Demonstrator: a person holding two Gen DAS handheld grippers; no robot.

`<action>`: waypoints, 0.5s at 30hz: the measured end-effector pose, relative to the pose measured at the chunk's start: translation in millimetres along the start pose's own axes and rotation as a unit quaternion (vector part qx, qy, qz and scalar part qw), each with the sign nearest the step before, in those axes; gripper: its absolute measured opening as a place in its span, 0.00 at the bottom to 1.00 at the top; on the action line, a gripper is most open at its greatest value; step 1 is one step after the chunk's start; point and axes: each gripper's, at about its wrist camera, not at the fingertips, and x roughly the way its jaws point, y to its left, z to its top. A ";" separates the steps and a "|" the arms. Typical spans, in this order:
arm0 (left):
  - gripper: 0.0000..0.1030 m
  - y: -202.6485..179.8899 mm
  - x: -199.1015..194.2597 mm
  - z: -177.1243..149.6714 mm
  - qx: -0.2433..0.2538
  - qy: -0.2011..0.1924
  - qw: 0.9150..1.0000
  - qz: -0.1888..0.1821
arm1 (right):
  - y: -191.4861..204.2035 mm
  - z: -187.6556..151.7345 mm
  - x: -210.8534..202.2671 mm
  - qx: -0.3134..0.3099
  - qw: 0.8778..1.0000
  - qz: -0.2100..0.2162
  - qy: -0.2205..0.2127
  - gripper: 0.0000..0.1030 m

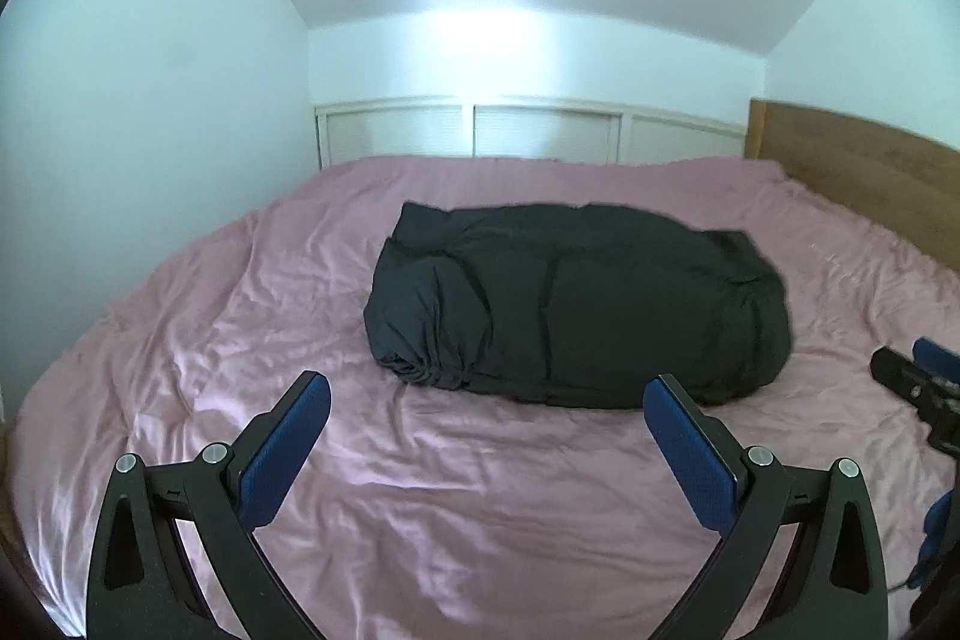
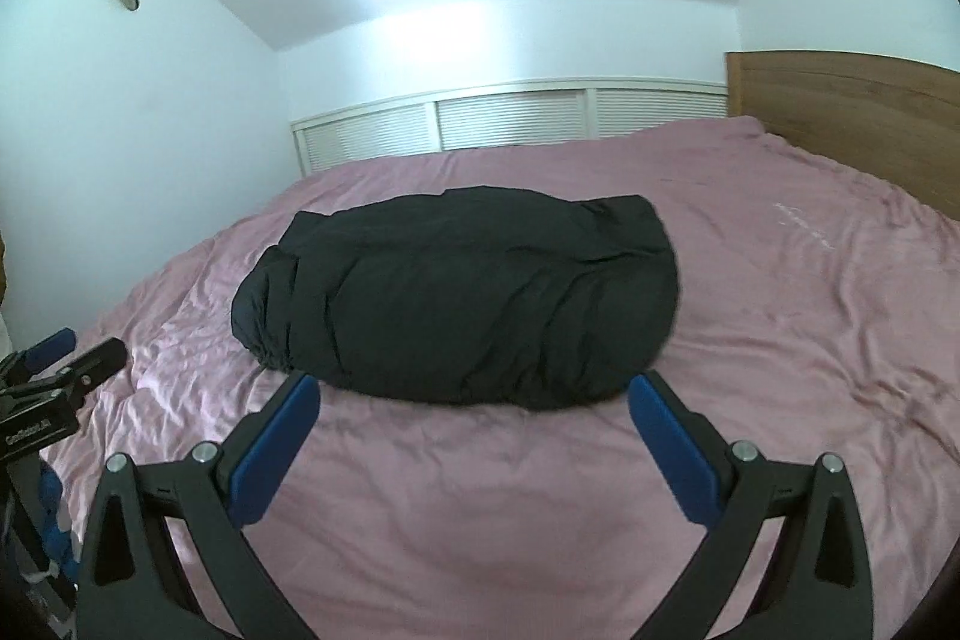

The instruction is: Fold large clothes

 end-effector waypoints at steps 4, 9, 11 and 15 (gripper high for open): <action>0.99 8.6 -44.1 0.9 0.003 -0.017 1.000 -0.009 | 4.0 -7.0 -39.3 0.011 1.000 -0.025 0.001 1.00; 0.99 18.9 -90.7 -1.4 0.004 -0.034 0.999 -0.019 | 8.0 -17.4 -82.9 0.017 0.999 -0.046 -0.003 1.00; 0.99 20.2 -104.7 -3.0 0.006 -0.041 0.999 -0.018 | 9.8 -21.7 -100.2 0.017 0.998 -0.052 -0.006 1.00; 0.99 18.8 -125.9 -8.1 0.016 -0.050 0.998 -0.015 | 11.8 -26.7 -123.2 0.012 0.998 -0.061 -0.013 1.00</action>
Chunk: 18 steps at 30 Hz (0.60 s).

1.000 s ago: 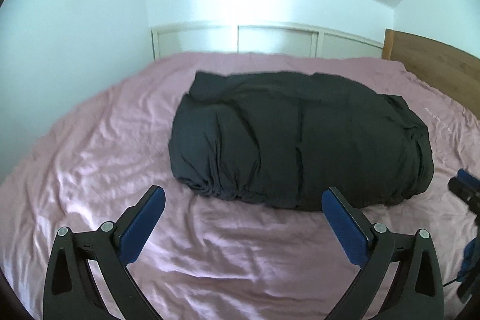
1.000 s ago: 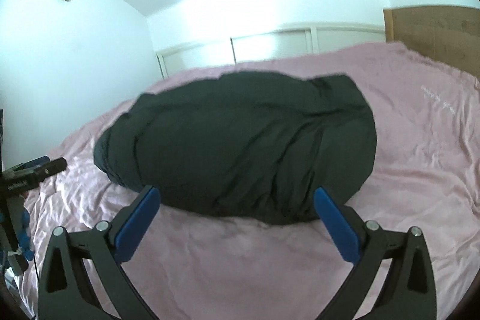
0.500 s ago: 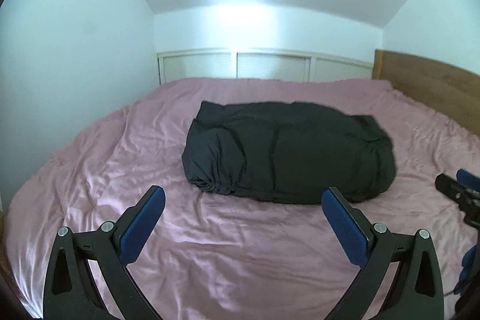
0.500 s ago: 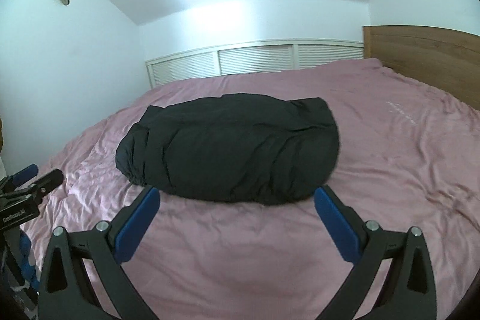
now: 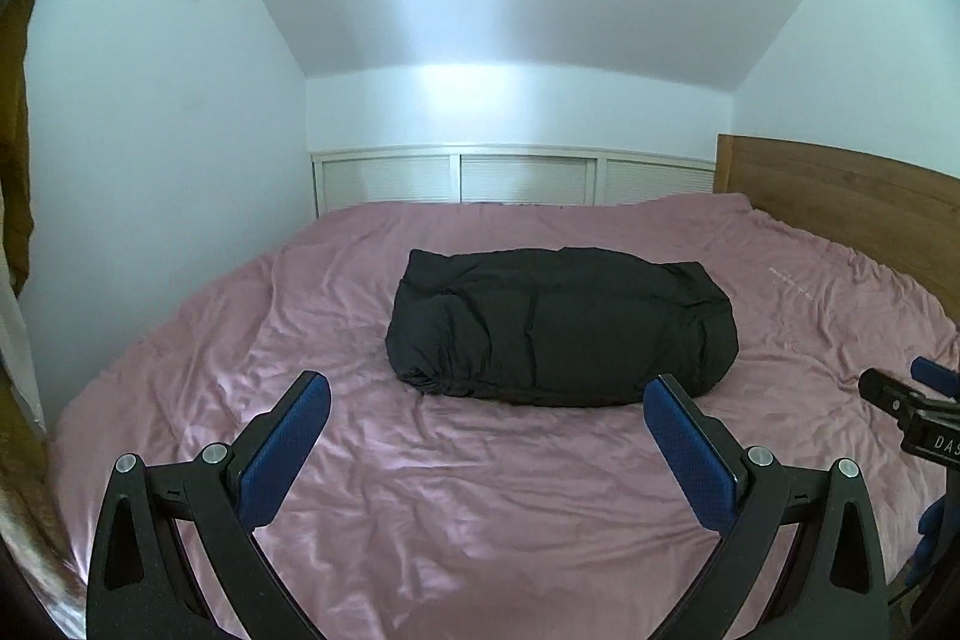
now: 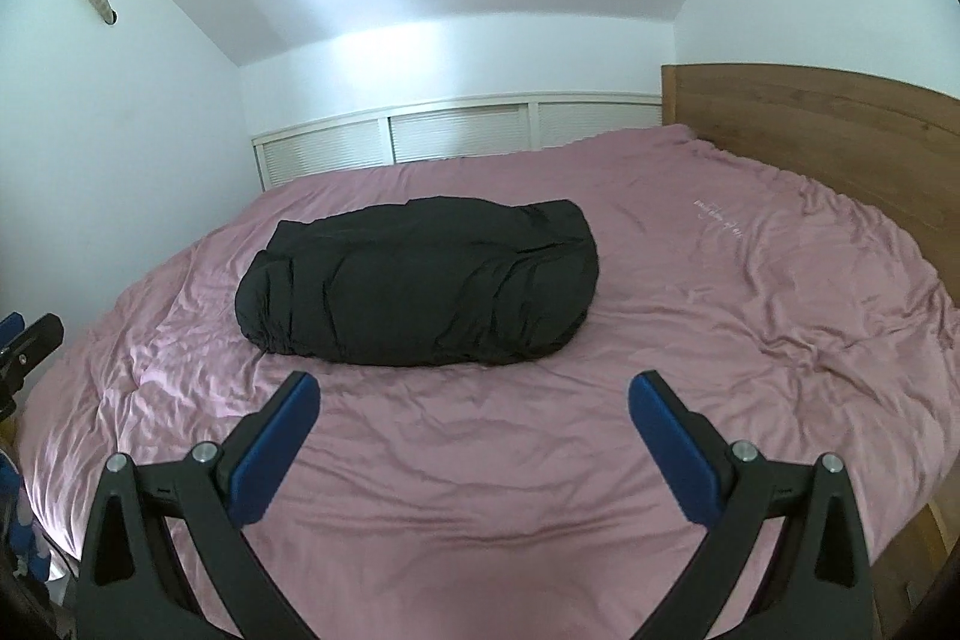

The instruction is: Fold large clothes

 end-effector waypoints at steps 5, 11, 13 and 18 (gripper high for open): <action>0.99 0.0 -22.0 -6.3 -0.004 -0.005 1.000 -0.006 | 0.0 -5.3 -23.2 -0.009 1.000 -0.008 -0.007 1.00; 0.99 1.3 -34.5 -13.5 -0.006 0.001 1.000 -0.003 | -1.3 -17.4 -35.3 -0.014 1.000 -0.012 -0.001 1.00; 0.99 1.9 -37.2 -16.1 -0.006 0.004 1.000 -0.003 | -1.5 -22.8 -39.0 -0.013 1.000 -0.013 0.002 1.00; 0.99 3.4 -42.8 -20.3 -0.004 0.007 1.000 -0.001 | 0.1 -31.6 -46.4 -0.015 1.000 -0.015 0.005 1.00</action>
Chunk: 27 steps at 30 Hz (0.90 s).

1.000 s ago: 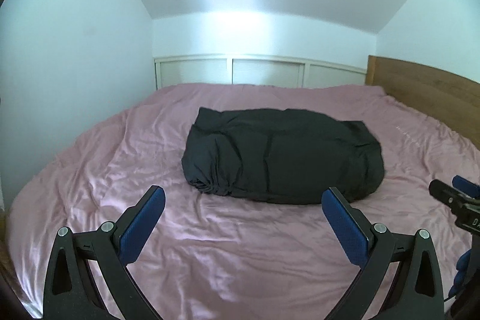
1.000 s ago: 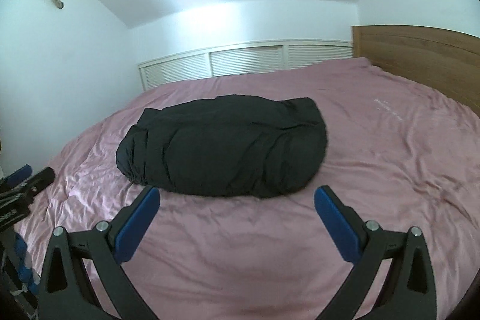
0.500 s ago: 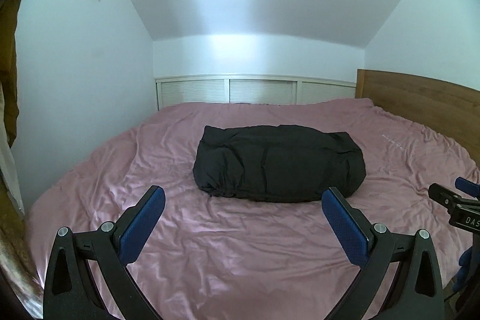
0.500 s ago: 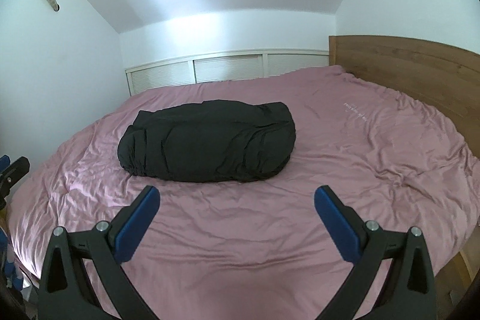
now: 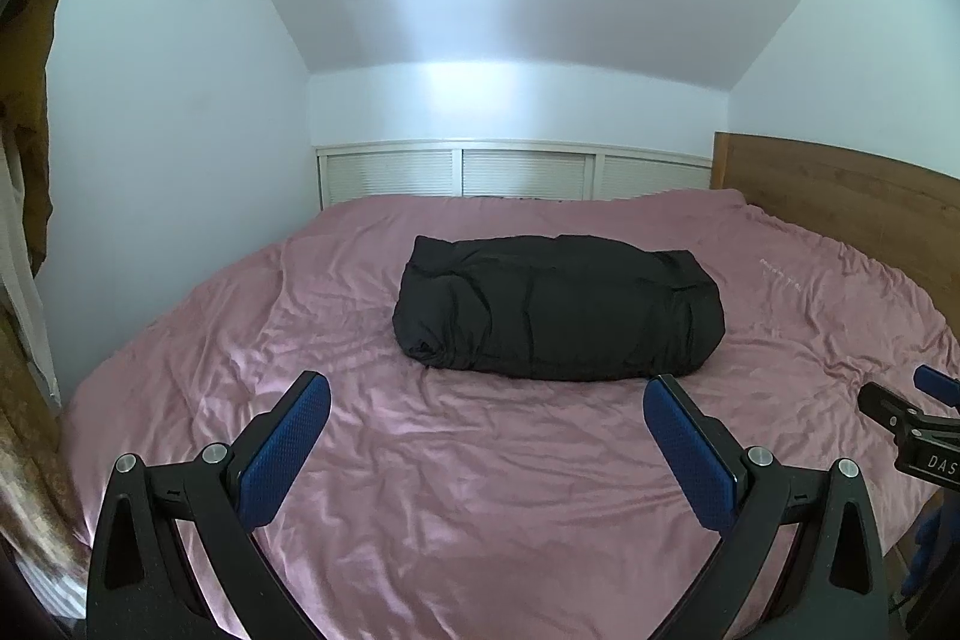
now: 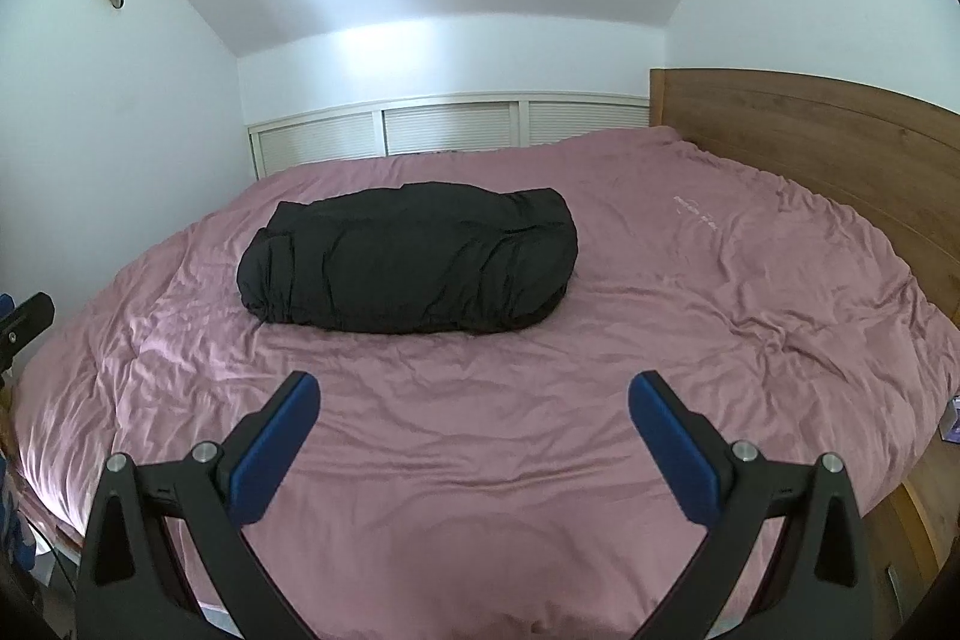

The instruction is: Fold large clothes

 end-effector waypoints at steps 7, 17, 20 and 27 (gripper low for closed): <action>0.99 -0.9 -6.9 -7.0 0.005 -0.008 1.000 0.003 | -1.1 -2.6 -1.4 0.000 1.000 0.000 0.003 1.00; 0.99 4.8 -3.4 -14.3 -0.001 0.013 1.000 0.002 | -6.7 -13.0 -3.5 0.002 1.000 -0.009 0.010 1.00; 0.99 8.9 -1.4 -15.5 -0.004 0.017 1.000 0.003 | -8.6 -12.8 -1.2 0.000 1.000 -0.010 0.012 1.00; 0.99 14.3 3.4 -21.7 -0.005 0.030 1.000 0.006 | -10.2 -13.4 1.0 -0.001 1.000 -0.012 0.013 1.00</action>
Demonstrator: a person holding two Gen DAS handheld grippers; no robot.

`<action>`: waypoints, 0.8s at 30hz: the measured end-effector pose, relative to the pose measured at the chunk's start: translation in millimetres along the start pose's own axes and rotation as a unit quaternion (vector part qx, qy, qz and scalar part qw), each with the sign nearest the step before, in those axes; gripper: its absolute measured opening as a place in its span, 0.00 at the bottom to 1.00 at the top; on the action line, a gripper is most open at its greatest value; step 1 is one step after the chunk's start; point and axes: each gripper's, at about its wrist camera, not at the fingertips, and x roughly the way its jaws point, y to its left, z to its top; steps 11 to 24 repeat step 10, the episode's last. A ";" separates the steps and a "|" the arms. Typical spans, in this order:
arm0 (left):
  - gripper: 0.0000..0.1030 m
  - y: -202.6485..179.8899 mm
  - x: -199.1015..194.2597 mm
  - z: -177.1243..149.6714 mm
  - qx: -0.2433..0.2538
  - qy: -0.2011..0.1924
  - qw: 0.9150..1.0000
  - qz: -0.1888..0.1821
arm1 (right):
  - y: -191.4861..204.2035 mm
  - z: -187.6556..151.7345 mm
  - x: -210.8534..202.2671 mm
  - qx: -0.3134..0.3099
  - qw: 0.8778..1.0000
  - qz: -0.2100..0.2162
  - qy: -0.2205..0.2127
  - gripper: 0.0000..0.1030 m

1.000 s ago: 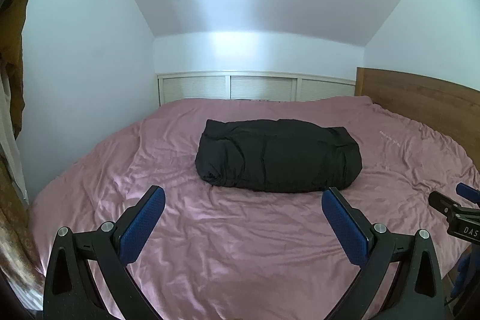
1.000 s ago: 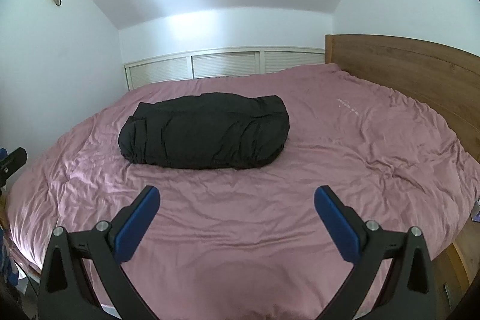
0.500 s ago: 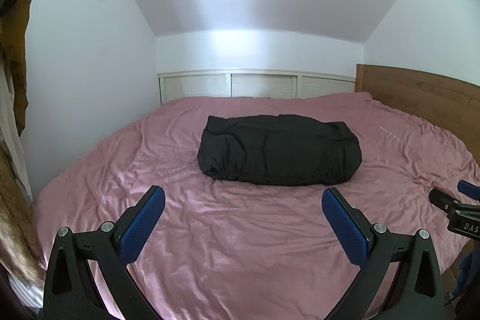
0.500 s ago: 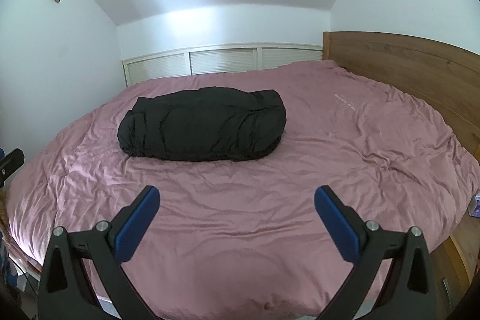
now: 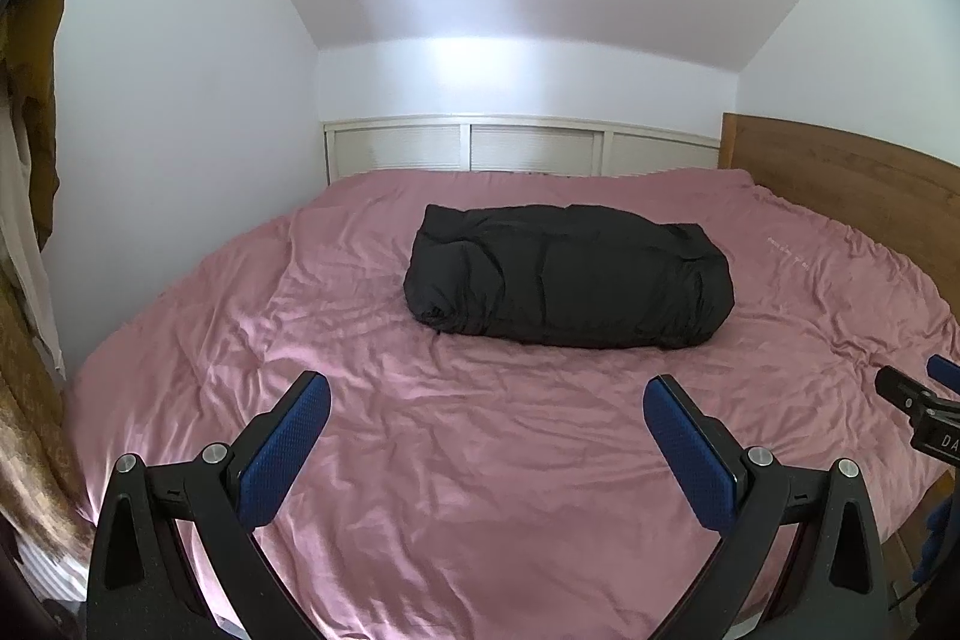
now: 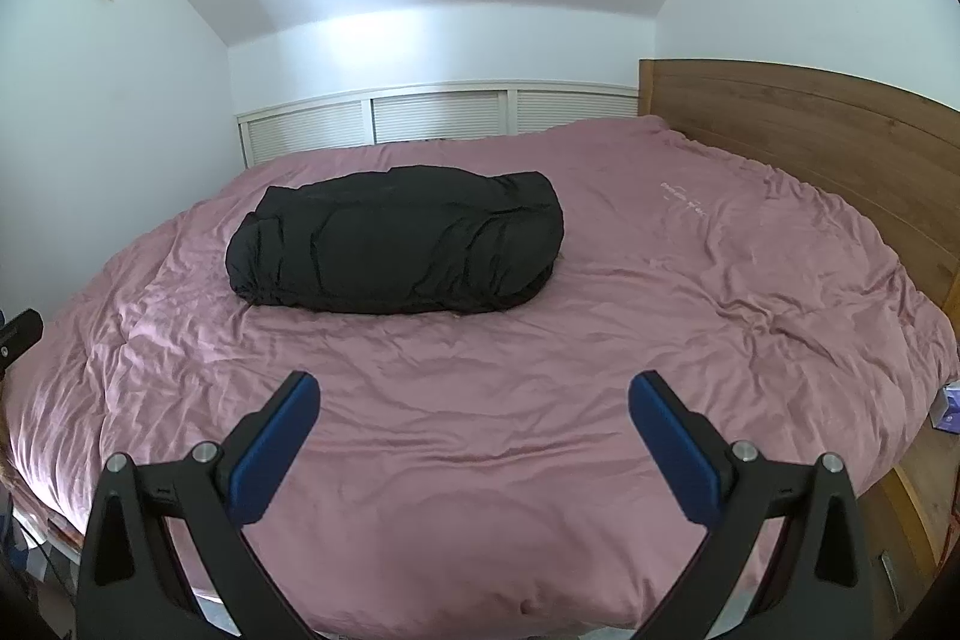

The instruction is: Fold large clothes

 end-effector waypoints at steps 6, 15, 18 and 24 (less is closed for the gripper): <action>0.99 2.3 4.0 -2.8 0.001 0.010 1.000 0.002 | -1.5 -2.0 1.1 -0.001 1.000 -0.002 0.001 1.00; 0.99 5.0 6.0 -3.0 0.000 0.014 1.000 0.002 | -4.0 -2.2 2.6 -0.001 1.000 -0.003 0.000 1.00; 0.99 5.0 6.0 -3.0 0.000 0.014 1.000 0.002 | -4.0 -2.2 2.6 -0.001 1.000 -0.003 0.000 1.00; 0.99 5.0 6.0 -3.0 0.000 0.014 1.000 0.002 | -4.0 -2.2 2.6 -0.001 1.000 -0.003 0.000 1.00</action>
